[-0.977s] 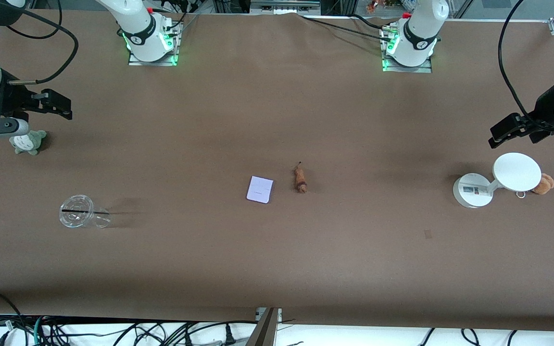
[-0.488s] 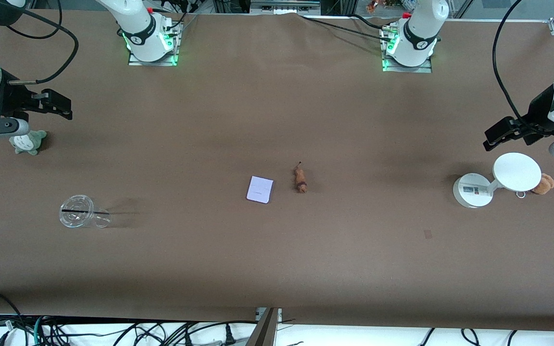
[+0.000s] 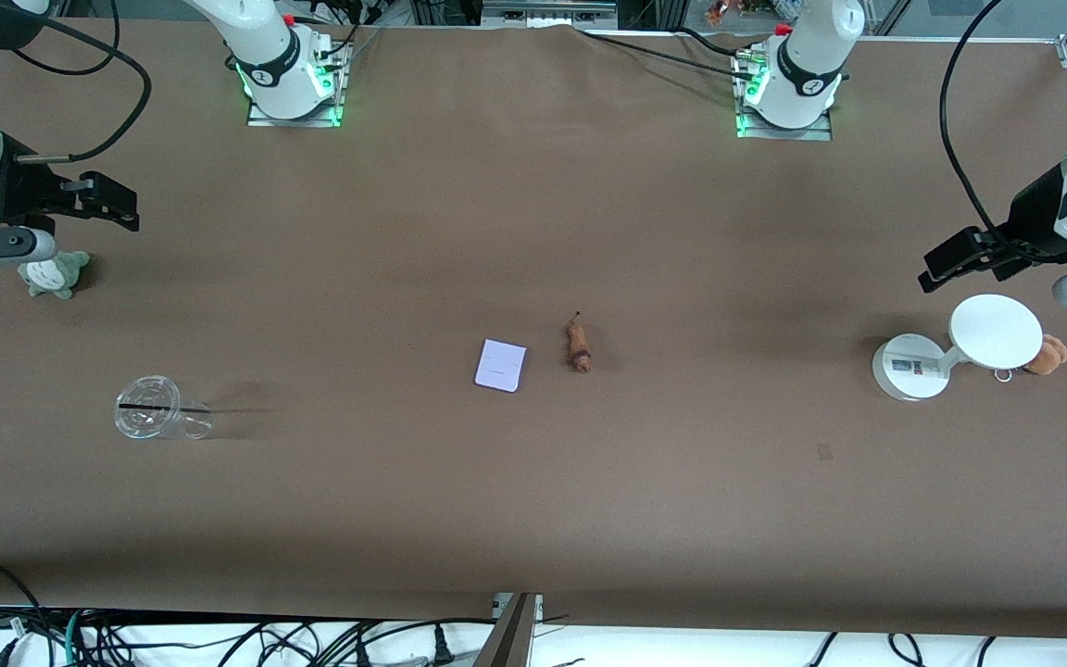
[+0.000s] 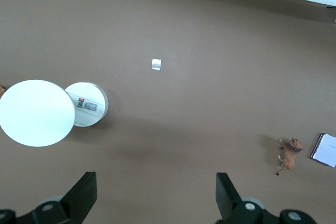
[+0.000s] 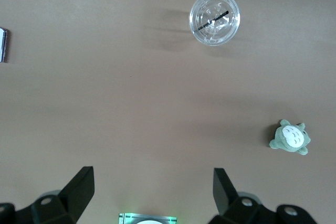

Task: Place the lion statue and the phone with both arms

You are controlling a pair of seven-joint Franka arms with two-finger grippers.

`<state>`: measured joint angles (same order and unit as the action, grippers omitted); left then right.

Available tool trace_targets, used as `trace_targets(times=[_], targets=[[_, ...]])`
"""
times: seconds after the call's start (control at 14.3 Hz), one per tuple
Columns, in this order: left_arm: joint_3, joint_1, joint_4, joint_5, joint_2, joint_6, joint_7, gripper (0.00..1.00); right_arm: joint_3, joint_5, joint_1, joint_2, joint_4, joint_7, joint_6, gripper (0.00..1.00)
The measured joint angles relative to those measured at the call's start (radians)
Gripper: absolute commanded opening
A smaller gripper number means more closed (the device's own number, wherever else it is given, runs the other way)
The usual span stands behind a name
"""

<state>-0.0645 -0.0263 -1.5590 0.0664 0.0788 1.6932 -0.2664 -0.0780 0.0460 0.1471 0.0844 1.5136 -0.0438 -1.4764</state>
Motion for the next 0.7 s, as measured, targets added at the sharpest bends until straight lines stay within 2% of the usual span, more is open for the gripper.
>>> trace_targets(times=[0.28, 0.49, 0.7], targets=[[-0.003, 0.009, 0.008, 0.001, 0.006, 0.003, -0.146, 1.0, 0.0, 0.0, 0.0, 0.0, 0.0, 0.0, -0.001, 1.0], [-0.003, 0.011, 0.023, -0.008, 0.009, 0.0, -0.149, 1.0, 0.0, 0.0, 0.0, 0.0, 0.0, 0.0, -0.002, 1.0], [-0.02, 0.012, 0.023, -0.072, 0.018, -0.033, -0.074, 1.0, 0.0, 0.0, 0.0, 0.0, 0.0, 0.0, -0.002, 1.0]])
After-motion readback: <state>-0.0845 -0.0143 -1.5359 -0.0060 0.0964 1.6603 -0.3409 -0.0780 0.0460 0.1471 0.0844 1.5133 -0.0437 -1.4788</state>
